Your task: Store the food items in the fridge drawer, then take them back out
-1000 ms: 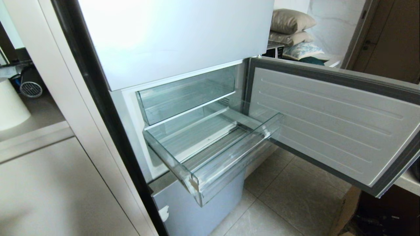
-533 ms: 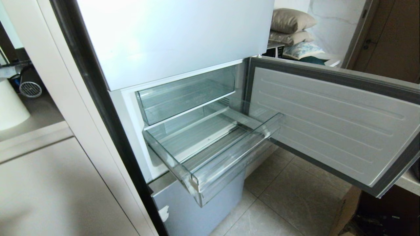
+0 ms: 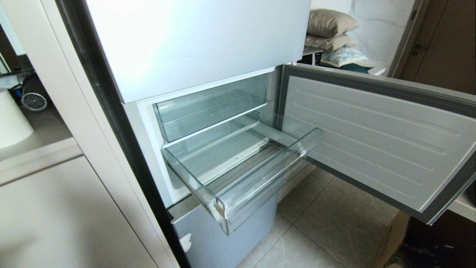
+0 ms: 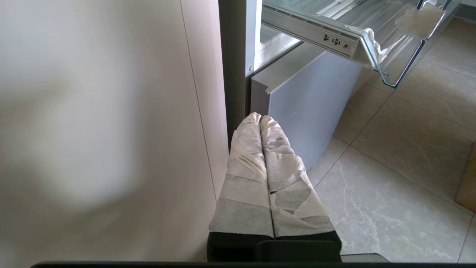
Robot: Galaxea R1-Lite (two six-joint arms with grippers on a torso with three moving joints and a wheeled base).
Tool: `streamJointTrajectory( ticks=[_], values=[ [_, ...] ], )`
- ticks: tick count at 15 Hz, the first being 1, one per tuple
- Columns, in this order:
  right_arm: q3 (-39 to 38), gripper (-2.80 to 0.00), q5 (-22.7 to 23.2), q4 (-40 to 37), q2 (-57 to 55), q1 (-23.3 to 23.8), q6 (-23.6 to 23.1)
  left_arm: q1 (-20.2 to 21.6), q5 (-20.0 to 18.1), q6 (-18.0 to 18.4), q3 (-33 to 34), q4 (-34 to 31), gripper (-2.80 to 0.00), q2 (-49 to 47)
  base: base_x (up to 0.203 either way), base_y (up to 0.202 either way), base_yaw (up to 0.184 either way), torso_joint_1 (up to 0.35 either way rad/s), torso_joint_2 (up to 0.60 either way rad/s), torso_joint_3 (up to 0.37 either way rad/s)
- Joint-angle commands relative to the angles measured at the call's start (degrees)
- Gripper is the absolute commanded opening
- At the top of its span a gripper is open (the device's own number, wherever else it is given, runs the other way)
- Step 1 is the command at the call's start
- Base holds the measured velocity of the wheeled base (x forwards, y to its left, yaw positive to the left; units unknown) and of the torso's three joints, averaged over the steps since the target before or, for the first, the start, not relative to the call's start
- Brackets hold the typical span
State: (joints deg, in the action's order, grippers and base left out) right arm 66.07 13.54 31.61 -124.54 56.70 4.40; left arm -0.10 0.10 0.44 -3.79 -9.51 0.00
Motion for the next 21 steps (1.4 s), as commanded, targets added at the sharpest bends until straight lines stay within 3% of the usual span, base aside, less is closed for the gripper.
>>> streamJointTrajectory(
  ticks=[1, 5, 8, 9, 13, 15, 16, 19, 21],
  values=[
    [1.7, 0.0, 1.21, 0.21, -2.47, -0.01, 0.24, 0.01, -0.01, 0.0, 0.01, -0.07, -2.8, 0.0, 0.0, 0.0, 0.0, 0.0, 0.0, 0.0],
    [1.57, 0.0, 2.61, 0.1, 0.41, 0.03, 3.08, 0.01, -0.01, 0.0, 0.01, -0.07, -2.8, 0.0, 0.0, 0.0, 0.0, 0.0, 0.0, 0.0],
    [-3.44, 0.0, 4.58, 0.1, 10.88, 0.69, 3.68, 0.01, 0.07, 0.0, 0.01, -0.07, -2.8, 0.0, 0.0, 0.0, 0.0, 0.0, 0.0, 0.0],
    [-6.15, -2.8, 5.78, 0.03, 16.02, 0.87, 3.79, 0.01, -0.01, 0.0, 0.01, -0.07, -2.8, 0.0, 0.0, 0.0, 0.0, 0.0, 0.0, 0.0],
    [-21.29, -2.8, 9.25, -0.19, 40.53, -1.37, 3.58, 0.01, -0.01, 0.0, 0.01, -0.07, -2.8, 0.0, 0.0, 0.0, 0.0, 0.0, 0.0, 0.0],
    [-30.58, -2.8, 9.57, -0.22, 54.44, -8.28, 3.14, 0.01, -0.01, 0.0, 0.01, -0.07, -2.8, 0.0, 0.0, 0.0, 0.0, 0.0, 0.0, 0.0],
    [-34.91, -2.8, 8.78, -0.22, 59.84, -14.37, 2.71, 0.01, -0.01, 0.0, 0.01, -0.07, -2.8, 0.0, 0.0, 0.0, 0.0, 0.0, 0.0, 0.0],
    [-47.9, -2.8, 2.97, -1.12, 73.9, -40.44, 0.97, 0.01, -0.01, 0.0, 0.01, -0.07, -2.8, -0.01, 0.0, 0.0, 0.0, 0.0, 0.0, 0.0],
    [-55.58, -2.8, -1.08, -4.86, 87.15, -50.74, -1.62, 0.01, -0.01, 0.0, 0.01, -0.07, -2.8, 0.0, 0.0, 0.0, 0.0, 0.0, 0.0, 0.0]
  ],
)
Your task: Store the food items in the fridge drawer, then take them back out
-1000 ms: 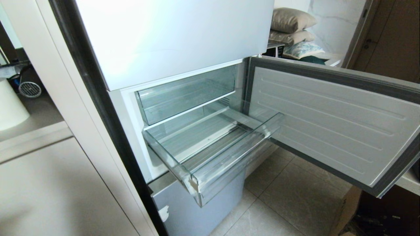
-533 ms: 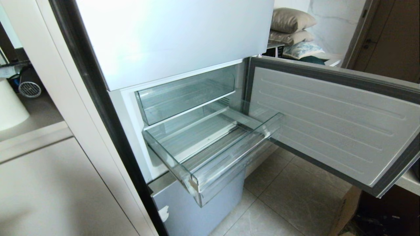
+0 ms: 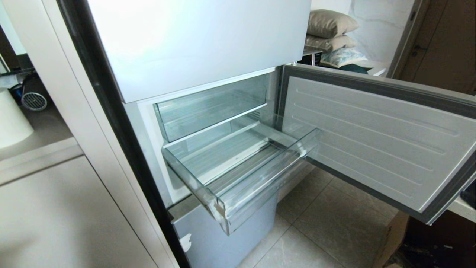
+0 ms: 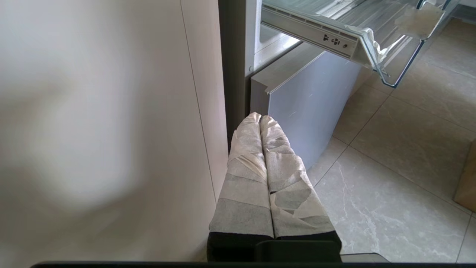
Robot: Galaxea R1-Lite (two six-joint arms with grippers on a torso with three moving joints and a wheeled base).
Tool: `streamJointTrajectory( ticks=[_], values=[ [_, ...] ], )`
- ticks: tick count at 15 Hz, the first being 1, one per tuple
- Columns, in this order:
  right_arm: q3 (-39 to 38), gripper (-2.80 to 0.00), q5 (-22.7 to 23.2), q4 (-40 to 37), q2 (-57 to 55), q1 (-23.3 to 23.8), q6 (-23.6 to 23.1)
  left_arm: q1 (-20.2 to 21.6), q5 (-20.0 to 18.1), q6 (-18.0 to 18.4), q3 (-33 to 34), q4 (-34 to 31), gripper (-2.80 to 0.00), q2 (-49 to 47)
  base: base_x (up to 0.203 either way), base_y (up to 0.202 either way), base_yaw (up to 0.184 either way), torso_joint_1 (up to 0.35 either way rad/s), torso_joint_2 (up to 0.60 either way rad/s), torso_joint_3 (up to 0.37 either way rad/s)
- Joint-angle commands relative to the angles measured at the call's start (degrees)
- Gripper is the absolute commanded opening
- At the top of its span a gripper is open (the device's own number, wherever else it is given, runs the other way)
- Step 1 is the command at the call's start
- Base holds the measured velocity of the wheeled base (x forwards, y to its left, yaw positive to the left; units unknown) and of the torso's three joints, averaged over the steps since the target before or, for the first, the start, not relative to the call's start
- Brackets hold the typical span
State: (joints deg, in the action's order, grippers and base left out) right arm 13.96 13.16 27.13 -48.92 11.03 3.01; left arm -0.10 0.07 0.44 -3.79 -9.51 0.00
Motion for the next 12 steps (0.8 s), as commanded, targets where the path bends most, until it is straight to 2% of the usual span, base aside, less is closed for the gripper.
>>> streamJointTrajectory(
  ticks=[1, 4, 5, 6, 8, 10, 12],
  values=[
    [-6.77, -2.8, -2.15, -2.49, 17.24, -7.58, -1.67, 0.01, 0.01, 0.0, 0.01, -0.07, -2.8, 0.0, 0.0, 0.0, 0.0, 0.0, 0.0, 0.0],
    [-12.11, -2.8, -7.04, -14.61, 31.34, -13.48, -5.22, 0.01, 0.01, 0.0, 0.01, -0.07, -2.8, 0.0, 0.0, 0.0, 0.0, 0.0, 0.0, 0.0],
    [-13.16, -2.8, -8.58, -21.04, 33.18, -14.88, -6.05, 0.01, 0.01, 0.0, 0.01, -0.07, -2.8, -0.05, 0.0, 0.0, 0.0, 0.0, 0.0, 0.0],
    [-13.89, -2.8, -9.87, -24.16, 33.3, -15.92, -5.78, 0.01, 0.01, 0.0, 0.01, -0.07, -2.8, 0.0, 0.0, 0.0, 0.0, 0.0, 0.0, 0.0],
    [-14.02, -2.8, -10.72, -24.79, 33.28, -15.96, -6.26, 0.01, 0.01, 0.0, 0.01, -0.07, -2.8, 0.0, 0.0, 0.0, 0.0, 0.0, 0.0, 0.0],
    [-14.05, -2.8, -11.9, -27.47, 33.34, -15.75, -9.73, 0.01, 0.01, 0.0, 0.01, -0.07, -2.8, 0.0, 0.0, 0.0, 0.0, 0.0, 0.0, 0.0],
    [-14.04, -2.8, -11.15, -27.41, 34.59, -12.73, -10.61, 0.01, 0.01, 0.0, 0.01, -0.07, -2.8, 0.0, 0.0, 0.0, 0.0, 0.0, 0.0, 0.0]
  ],
)
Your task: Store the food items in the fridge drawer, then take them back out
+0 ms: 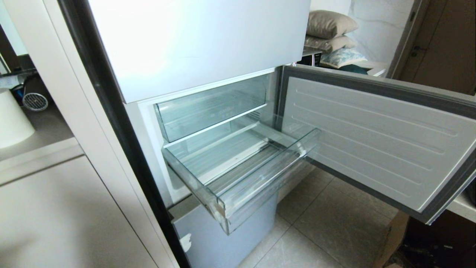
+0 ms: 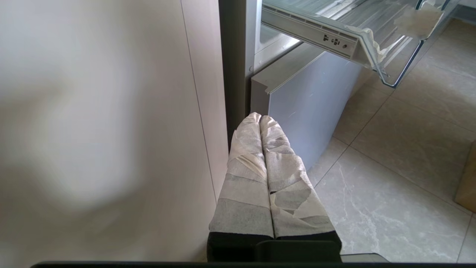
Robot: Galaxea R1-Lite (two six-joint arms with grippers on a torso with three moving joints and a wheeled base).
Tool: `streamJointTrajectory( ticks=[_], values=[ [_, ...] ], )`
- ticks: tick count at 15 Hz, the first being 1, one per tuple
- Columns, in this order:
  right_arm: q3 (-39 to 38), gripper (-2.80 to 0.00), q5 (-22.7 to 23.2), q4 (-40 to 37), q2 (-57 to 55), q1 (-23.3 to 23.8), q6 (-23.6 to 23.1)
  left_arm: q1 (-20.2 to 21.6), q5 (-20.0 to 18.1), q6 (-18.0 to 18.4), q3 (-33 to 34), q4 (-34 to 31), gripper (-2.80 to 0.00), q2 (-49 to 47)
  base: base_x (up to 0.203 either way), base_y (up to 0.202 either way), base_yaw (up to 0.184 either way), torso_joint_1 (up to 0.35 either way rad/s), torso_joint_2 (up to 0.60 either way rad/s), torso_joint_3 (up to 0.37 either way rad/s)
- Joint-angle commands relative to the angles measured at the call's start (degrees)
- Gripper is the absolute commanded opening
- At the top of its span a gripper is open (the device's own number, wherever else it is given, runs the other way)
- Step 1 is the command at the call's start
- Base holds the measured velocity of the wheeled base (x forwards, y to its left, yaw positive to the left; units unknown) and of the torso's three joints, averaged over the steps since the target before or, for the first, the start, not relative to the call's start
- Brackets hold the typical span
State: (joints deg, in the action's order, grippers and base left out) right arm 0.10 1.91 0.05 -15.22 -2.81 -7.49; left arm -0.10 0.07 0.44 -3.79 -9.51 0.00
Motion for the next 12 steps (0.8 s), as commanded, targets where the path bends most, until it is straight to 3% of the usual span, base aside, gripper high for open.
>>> streamJointTrajectory(
  ticks=[1, 5, 12],
  values=[
    [-0.18, -2.8, 0.3, -0.32, 2.84, 2.35, -0.36, 0.01, 0.01, 0.0, 0.01, -0.07, -2.8, -0.09, 0.0, 0.0, 0.0, 0.0, 0.0, 0.0],
    [-0.13, -2.8, 0.55, -0.43, 15.36, 2.66, -0.38, 0.01, 0.1, 0.0, 0.01, -0.07, -2.8, 0.0, 0.0, 0.0, 0.0, 0.0, 0.0, 0.0],
    [-0.19, -2.8, 0.38, -0.49, 15.13, 2.68, 0.06, 0.01, 0.1, 0.0, 0.01, -0.07, -2.8, 0.0, 0.0, 0.0, 0.0, 0.0, 0.0, 0.0]
  ],
)
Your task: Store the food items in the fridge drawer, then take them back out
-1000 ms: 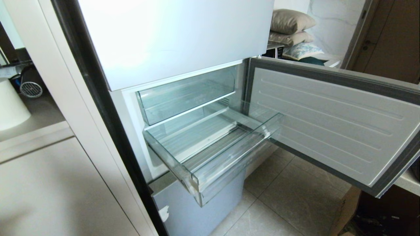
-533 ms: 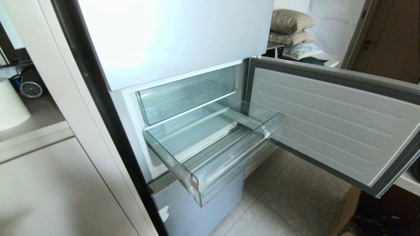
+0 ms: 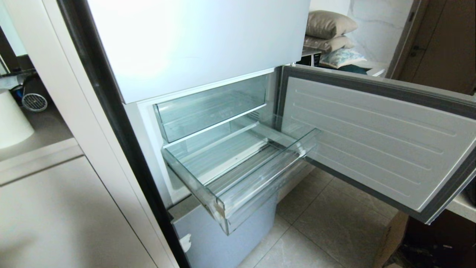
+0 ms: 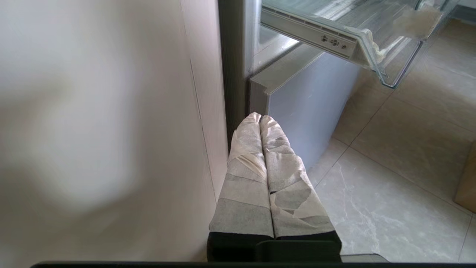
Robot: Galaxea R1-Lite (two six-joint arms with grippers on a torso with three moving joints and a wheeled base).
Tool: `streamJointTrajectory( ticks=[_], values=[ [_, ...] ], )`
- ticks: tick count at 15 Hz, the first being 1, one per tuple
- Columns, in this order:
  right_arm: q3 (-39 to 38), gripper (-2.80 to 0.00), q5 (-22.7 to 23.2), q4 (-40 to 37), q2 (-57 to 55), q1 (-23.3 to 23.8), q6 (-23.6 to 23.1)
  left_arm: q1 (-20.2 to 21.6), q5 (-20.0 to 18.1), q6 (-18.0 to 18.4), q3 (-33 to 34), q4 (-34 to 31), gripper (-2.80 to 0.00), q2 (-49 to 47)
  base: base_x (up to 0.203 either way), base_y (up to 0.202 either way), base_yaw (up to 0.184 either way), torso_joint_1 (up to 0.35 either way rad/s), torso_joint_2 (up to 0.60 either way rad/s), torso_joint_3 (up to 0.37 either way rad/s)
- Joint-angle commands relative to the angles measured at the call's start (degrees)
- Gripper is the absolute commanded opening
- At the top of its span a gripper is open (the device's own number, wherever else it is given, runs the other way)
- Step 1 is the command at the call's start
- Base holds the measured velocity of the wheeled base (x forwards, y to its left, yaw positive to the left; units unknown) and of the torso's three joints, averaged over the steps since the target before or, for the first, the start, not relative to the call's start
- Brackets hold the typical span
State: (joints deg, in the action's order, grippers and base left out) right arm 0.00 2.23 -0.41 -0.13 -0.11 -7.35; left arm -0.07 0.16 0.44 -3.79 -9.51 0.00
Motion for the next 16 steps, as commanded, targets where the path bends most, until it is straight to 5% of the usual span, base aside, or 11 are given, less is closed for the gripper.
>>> streamJointTrajectory(
  ticks=[1, 16],
  values=[
    [-0.09, -2.8, 0.05, -0.03, 0.05, -0.07, -0.01, -0.01, 0.02, 0.0, 0.01, -0.07, -2.8, 0.0, 0.0, 0.0, 0.0, 0.0, 0.0, 0.0],
    [-0.09, -2.8, -0.14, 0.06, 0.05, 0.0, 0.67, -0.01, 0.02, 0.0, 0.01, -0.07, -2.8, 0.0, 0.0, -0.009, 0.154, 0.003, 0.0, 0.003]
  ],
)
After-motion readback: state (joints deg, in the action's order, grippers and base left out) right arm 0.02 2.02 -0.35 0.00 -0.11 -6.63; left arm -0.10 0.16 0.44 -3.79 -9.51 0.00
